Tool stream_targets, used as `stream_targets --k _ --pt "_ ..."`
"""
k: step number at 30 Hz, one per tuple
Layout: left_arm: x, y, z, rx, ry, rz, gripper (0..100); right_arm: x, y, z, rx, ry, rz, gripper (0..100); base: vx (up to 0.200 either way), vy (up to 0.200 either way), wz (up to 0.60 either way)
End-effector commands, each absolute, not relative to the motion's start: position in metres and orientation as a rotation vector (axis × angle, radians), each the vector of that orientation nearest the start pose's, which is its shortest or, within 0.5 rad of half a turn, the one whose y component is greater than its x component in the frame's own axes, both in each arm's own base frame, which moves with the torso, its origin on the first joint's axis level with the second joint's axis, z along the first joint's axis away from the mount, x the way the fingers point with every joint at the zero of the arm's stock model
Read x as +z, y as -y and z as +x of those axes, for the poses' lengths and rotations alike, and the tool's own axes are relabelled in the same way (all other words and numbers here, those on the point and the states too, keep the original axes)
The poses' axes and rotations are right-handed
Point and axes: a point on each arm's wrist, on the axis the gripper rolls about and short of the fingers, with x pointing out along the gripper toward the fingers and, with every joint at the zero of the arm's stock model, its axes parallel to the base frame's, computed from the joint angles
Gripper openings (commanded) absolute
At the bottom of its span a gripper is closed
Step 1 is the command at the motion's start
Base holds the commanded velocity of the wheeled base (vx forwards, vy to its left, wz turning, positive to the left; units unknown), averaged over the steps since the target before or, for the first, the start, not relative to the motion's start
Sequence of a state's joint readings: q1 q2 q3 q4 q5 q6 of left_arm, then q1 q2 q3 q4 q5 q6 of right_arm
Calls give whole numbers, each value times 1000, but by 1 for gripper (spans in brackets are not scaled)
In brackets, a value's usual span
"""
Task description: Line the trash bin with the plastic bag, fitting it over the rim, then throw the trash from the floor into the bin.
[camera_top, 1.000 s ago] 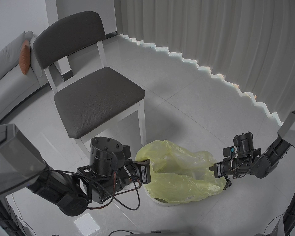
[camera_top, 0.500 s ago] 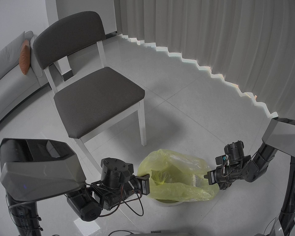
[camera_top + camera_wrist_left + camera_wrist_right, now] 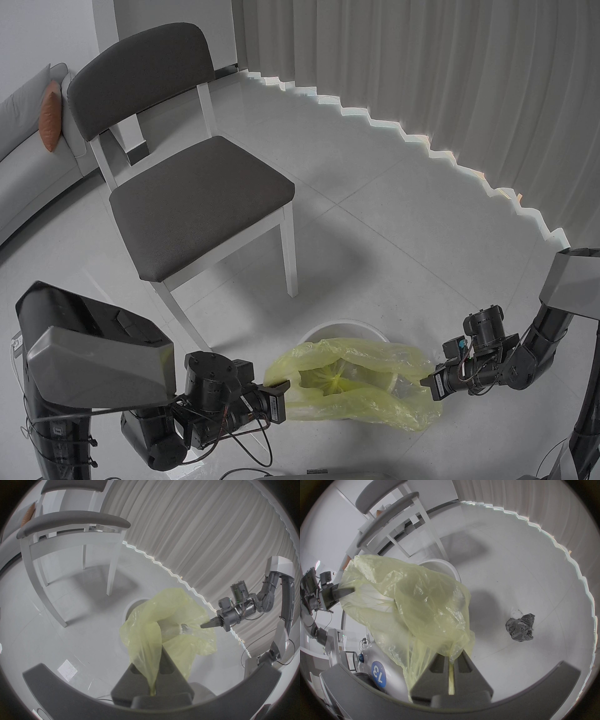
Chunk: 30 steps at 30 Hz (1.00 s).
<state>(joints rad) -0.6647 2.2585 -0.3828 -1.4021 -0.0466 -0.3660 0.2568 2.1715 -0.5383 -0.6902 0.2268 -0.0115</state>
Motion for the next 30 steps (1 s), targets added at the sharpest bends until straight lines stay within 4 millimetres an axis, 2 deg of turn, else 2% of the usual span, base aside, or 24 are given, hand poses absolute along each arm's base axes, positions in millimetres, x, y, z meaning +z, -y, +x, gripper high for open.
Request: stream_targets --k 1,5,8,9,11,15,21,24,26,28,30 --pt "-6 181 253 -574 -549 -214 0 3 -80 282 463 -891 -29 0 0 0 0" --pt "2 185 268 -601 -507 -234 0 9 -82 298 458 -852 -20 0 0 0 0" --pt "15 186 288 -582 -469 -251 0 10 -85 311 457 -852 -19 0 0 0 0" --pt "15 186 288 -582 -469 -251 0 10 -85 311 457 -852 -19 0 0 0 0" --pt "32 186 303 -568 -433 -265 0 16 -87 319 457 -843 -16 0 0 0 0" --pt "46 187 307 -568 -418 -271 0 27 -86 321 475 -821 -3 0 0 0 0" --pt "40 186 306 -561 -444 -272 0 34 -83 317 474 -828 0 0 0 0 0" --pt "23 186 304 -548 -492 -262 0 29 -81 311 478 -884 -15 0 0 0 0" --pt "3 186 298 -541 -554 -244 0 26 -80 307 480 -923 -24 0 0 0 0" --pt "-2 186 297 -538 -567 -239 0 25 -80 306 480 -934 -25 0 0 0 0" --pt "-14 185 288 -542 -589 -230 0 21 -78 296 483 -965 -32 0 0 0 0"
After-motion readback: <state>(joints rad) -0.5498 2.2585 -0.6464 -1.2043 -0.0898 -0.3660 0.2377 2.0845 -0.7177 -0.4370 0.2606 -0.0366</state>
